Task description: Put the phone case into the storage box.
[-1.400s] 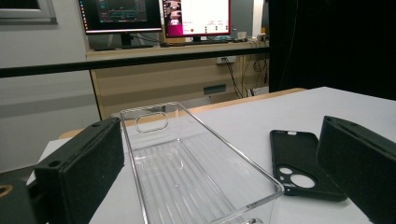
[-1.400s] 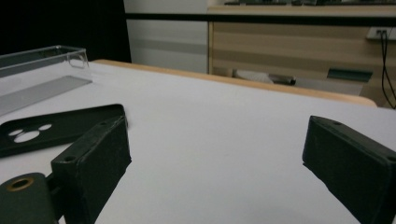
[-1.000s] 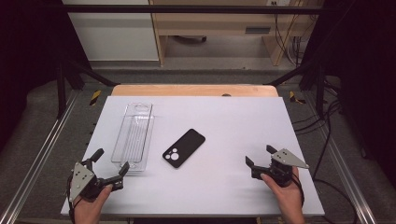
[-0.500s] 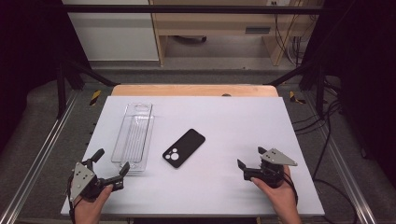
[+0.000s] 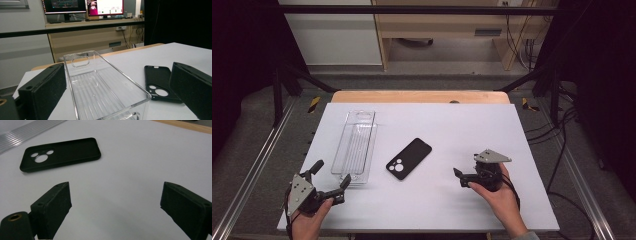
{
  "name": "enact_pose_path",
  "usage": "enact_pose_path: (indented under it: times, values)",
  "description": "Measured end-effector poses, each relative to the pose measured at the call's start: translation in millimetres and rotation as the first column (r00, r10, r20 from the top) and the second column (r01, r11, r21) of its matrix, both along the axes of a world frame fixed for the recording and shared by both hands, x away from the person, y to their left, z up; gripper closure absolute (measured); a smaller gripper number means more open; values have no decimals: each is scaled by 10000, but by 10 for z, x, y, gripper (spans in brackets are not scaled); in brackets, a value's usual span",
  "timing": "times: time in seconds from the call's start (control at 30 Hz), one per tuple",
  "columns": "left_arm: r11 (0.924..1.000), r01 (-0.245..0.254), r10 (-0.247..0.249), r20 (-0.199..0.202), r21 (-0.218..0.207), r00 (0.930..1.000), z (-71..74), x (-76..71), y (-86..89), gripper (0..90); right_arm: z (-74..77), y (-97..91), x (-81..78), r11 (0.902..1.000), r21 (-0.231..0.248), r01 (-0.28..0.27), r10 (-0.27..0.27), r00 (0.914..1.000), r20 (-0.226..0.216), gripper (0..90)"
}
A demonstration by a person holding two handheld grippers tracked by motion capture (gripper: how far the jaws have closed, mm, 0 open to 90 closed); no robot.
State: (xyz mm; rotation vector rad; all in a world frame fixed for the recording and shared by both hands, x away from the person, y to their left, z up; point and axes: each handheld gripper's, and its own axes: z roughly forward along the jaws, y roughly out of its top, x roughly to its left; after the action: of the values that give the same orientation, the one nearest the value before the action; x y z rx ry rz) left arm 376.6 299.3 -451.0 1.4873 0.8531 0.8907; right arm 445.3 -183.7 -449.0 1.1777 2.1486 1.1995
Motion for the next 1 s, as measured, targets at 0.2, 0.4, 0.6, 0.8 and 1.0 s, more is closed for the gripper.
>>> enact_pose_path:
  times: [0.2,0.4,0.6,0.8,1.0]
  values:
    - [10000,17,-17,2,14,10000,0,0,-1,7,96,171,119,9996,-132,-252,248,9991,-330,99]
    - [10000,19,-19,17,38,10000,0,0,-4,7,166,356,237,9973,-467,-558,537,9975,-448,101]
    - [9999,112,-112,39,50,9999,1,2,-23,7,230,509,358,9915,-896,-942,892,9943,-586,101]
    - [9998,177,-177,65,59,9998,1,2,-32,5,268,640,475,9860,-1175,-1184,1096,9908,-788,101]
    - [9998,184,-184,51,43,9998,-1,6,-31,5,261,755,583,9809,-1377,-1372,1245,9874,-974,110]
